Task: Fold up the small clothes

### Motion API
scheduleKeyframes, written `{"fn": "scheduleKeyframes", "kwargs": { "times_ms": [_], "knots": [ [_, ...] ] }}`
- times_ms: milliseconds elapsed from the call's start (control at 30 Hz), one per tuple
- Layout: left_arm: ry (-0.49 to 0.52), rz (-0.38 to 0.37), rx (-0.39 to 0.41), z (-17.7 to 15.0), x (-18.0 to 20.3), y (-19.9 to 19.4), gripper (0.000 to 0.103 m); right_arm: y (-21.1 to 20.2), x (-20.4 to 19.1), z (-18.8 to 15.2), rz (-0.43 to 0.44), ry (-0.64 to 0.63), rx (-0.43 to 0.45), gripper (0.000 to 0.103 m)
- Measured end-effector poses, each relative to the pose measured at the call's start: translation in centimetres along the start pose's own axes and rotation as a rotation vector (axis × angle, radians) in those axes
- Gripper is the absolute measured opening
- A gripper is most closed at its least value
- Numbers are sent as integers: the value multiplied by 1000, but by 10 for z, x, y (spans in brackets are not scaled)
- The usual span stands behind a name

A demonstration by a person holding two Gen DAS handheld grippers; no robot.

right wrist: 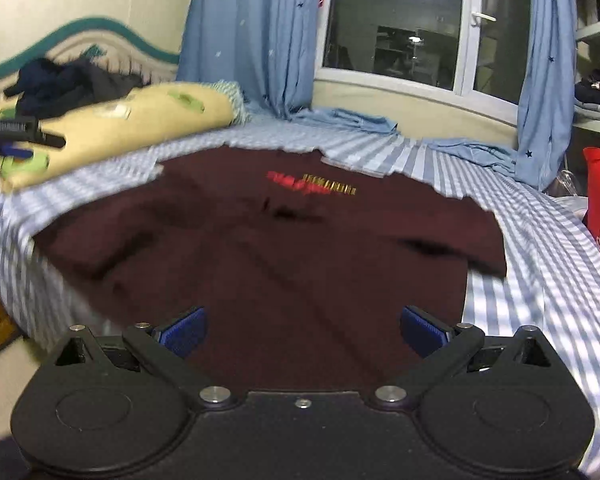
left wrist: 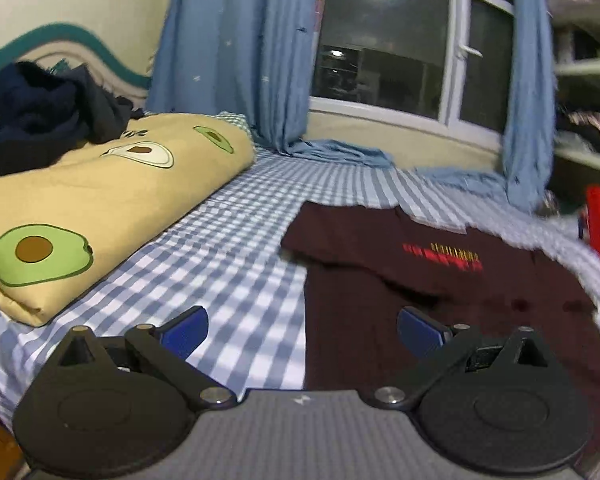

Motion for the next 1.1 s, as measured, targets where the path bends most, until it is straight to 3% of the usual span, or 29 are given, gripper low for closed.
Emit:
{"fn": "scheduleKeyframes", "kwargs": {
  "times_ms": [167,367,667,733,800,867,900,1100],
  "knots": [
    [105,-17,-41,-33,17,-17,102,2,-25,-21,-12,-50,-9,102],
    [175,-56,-49,-58,31,-33,102,11,-60,-4,40,-154,70,95],
    [233,-64,-83,-75,39,-40,102,53,-120,33,118,-308,119,68],
    [244,-74,-83,-76,39,-42,102,65,-128,36,109,-346,103,49],
    [259,-79,-85,-76,40,-42,102,70,-131,39,113,-342,107,41],
    [278,-87,-87,-78,41,-43,102,72,-132,43,118,-335,102,19],
    [289,-91,-86,-79,42,-44,102,70,-133,43,126,-328,106,0],
    [325,-105,-86,-83,43,-44,102,35,-129,37,96,-371,177,0]
  ]
}}
Point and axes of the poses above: each gripper's, at about its wrist camera, not at the fingertips, and y roughly the way its jaws point, x to its right, z to its top, the point moved 7 cm from there along y, roughly the way its jaws point, and after that the axes turned 10 degrees about -y, right-handed, at the moved point
